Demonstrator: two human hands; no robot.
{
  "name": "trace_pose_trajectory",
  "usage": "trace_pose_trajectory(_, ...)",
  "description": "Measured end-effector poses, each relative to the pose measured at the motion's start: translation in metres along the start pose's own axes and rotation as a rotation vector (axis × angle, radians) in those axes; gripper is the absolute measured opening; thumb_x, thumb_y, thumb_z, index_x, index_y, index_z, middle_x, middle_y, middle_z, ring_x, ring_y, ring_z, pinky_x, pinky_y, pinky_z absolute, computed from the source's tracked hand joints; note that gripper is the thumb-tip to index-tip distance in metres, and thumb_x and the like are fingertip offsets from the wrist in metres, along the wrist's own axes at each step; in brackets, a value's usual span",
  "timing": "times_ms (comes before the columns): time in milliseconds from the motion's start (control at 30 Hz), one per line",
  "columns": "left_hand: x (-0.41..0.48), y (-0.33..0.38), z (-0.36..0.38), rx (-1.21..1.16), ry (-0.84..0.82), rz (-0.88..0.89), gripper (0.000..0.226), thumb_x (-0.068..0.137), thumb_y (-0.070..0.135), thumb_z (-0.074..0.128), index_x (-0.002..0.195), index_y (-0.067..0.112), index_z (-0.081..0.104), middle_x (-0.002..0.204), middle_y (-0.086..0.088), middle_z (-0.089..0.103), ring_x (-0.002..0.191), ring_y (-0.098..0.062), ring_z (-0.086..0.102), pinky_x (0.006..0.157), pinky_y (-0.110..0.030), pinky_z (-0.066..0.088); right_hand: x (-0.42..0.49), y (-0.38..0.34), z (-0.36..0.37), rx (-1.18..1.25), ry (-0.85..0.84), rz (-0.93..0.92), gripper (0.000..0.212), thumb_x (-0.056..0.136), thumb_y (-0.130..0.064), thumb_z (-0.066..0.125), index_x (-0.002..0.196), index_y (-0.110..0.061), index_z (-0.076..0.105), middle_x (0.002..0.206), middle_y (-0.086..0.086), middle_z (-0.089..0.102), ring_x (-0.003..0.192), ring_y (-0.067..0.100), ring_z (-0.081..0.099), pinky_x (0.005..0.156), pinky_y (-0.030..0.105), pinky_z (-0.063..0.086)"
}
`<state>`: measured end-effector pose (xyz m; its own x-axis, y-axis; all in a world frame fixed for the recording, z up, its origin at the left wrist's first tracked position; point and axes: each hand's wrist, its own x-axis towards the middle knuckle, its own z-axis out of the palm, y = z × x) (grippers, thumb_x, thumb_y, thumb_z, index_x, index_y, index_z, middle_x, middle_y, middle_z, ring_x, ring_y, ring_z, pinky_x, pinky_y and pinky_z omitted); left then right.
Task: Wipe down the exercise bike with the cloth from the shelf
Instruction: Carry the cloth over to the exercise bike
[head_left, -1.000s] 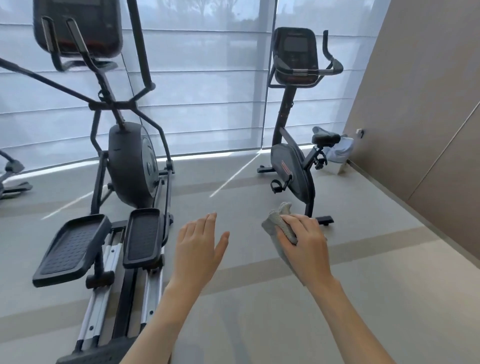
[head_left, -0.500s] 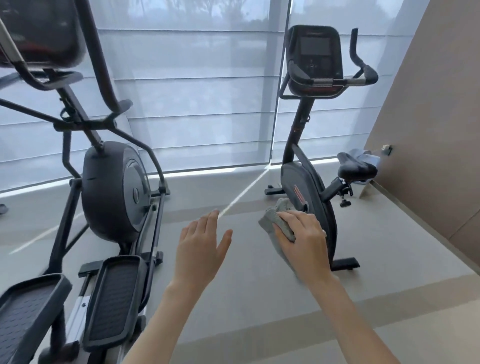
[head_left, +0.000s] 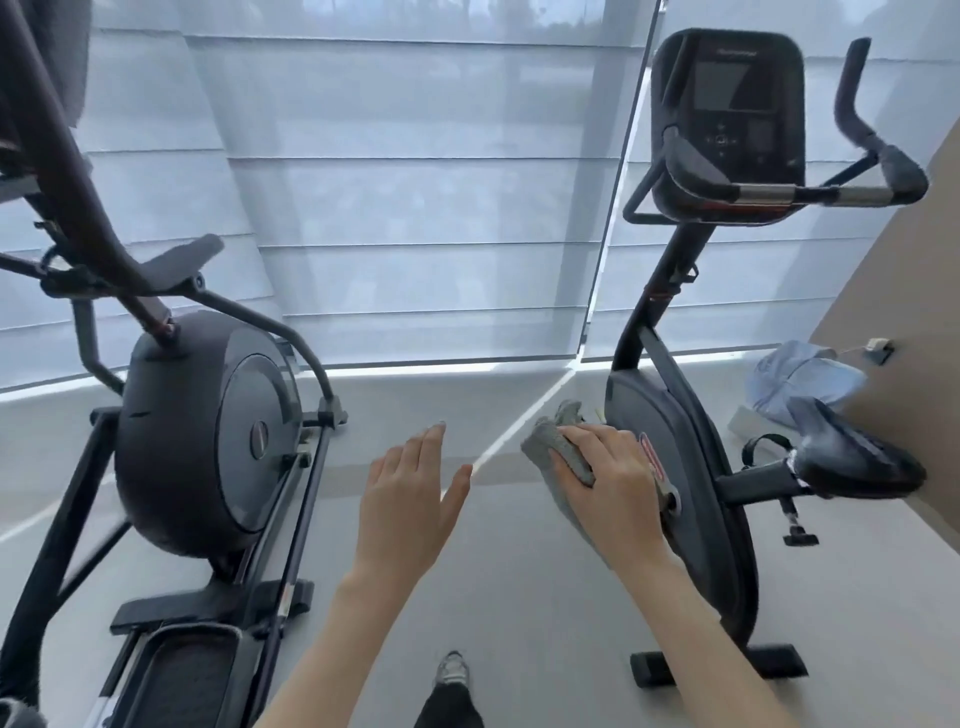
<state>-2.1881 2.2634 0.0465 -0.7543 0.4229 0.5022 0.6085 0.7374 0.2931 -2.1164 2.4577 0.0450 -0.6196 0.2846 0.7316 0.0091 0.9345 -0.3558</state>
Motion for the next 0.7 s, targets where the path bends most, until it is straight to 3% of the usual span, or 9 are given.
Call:
trace_pose_trajectory(233,0.177,-0.055,0.071,0.001,0.02,0.056,0.052,0.092,0.04,0.046,0.122,0.0,0.058,0.102,-0.013,0.068,0.088,-0.033,0.065,0.079,-0.041,0.053,0.135,0.053,0.114,-0.026,0.063,0.013,0.027,0.069,-0.007,0.082,0.093,-0.008,0.073,0.094,0.005,0.071,0.08,0.03,0.063,0.07,0.038,0.052)
trace_pose_trajectory(333,0.245,-0.072,0.099,-0.014,0.013,0.066,0.049,0.091,0.032,0.06,0.127,0.0,0.055,0.111,-0.014,0.066,0.096,-0.033,0.064,0.084,-0.043,0.05,0.187,0.072,0.15,-0.033,0.07,0.025,0.027,0.068,-0.005,0.082,0.094,-0.006,0.073,0.092,0.007,0.071,0.079,0.031,0.063,0.071,0.039,0.052)
trace_pose_trajectory(500,0.335,-0.099,0.146,-0.044,-0.006,0.077,0.05,0.093,0.038,0.05,0.126,0.001,0.055,0.114,-0.013,0.066,0.102,-0.032,0.062,0.087,-0.042,0.05,0.258,0.11,0.217,-0.038,0.073,0.029,0.028,0.067,-0.003,0.082,0.094,-0.004,0.072,0.091,0.009,0.071,0.079,0.032,0.063,0.071,0.044,0.054)
trace_pose_trajectory(600,0.383,-0.114,0.176,-0.057,0.005,0.088,0.048,0.086,0.028,0.066,0.125,0.001,0.057,0.112,-0.013,0.067,0.1,-0.033,0.064,0.087,-0.042,0.051,0.293,0.136,0.257,-0.034,0.079,0.029,0.027,0.07,-0.005,0.081,0.095,-0.006,0.072,0.093,0.007,0.07,0.082,0.029,0.063,0.075,0.041,0.053)
trace_pose_trajectory(700,0.446,-0.13,0.214,-0.075,0.026,0.12,0.048,0.085,0.026,0.068,0.124,0.001,0.057,0.113,-0.013,0.066,0.099,-0.033,0.063,0.088,-0.042,0.051,0.34,0.169,0.306,-0.045,0.086,0.033,0.026,0.072,-0.009,0.08,0.097,-0.01,0.071,0.096,0.004,0.069,0.086,0.026,0.061,0.079,0.033,0.048)
